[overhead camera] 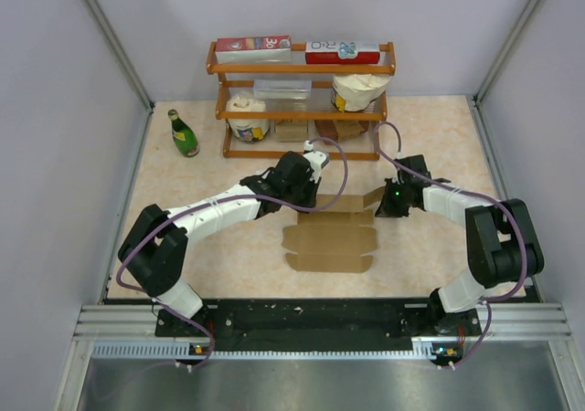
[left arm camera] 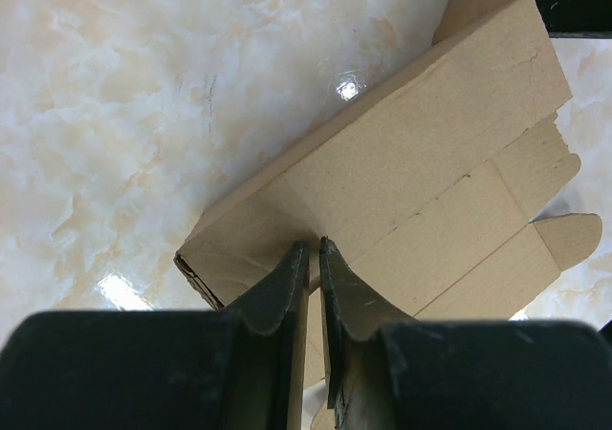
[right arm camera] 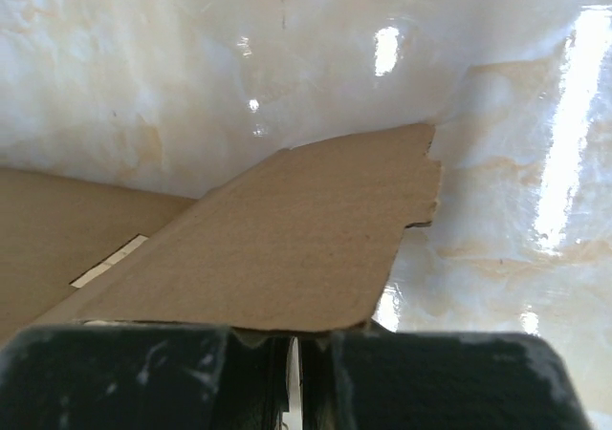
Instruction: Fold the paper box
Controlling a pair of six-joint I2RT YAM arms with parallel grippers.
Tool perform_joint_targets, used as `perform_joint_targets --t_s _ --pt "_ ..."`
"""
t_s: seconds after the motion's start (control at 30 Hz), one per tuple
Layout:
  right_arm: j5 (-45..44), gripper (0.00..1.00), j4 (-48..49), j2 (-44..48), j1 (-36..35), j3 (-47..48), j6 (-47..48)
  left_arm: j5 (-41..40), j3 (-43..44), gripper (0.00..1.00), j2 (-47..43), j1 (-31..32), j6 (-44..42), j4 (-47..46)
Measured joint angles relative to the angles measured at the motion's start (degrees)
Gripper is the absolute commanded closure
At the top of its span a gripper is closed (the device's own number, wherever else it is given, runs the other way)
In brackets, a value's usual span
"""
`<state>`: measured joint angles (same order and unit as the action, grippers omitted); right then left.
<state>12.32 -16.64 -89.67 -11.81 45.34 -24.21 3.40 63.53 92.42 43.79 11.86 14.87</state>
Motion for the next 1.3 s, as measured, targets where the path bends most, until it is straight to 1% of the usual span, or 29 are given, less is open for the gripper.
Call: perform_joint_targets --t_s 0.3,0.83,1.3 --pt "3.39 1.0 2.29 -0.52 0.0 -0.7 -0.02 0.0 0.0 0.85 0.0 0.0 0.02 0.0" --pt "9.88 1.0 3.06 0.5 0.0 -0.74 -0.61 0.07 0.0 0.85 0.0 0.0 0.2 0.02" --pt "19.06 1.0 11.5 0.63 0.0 -4.0 -3.17 0.2 0.0 0.85 0.0 0.0 0.2 0.02"
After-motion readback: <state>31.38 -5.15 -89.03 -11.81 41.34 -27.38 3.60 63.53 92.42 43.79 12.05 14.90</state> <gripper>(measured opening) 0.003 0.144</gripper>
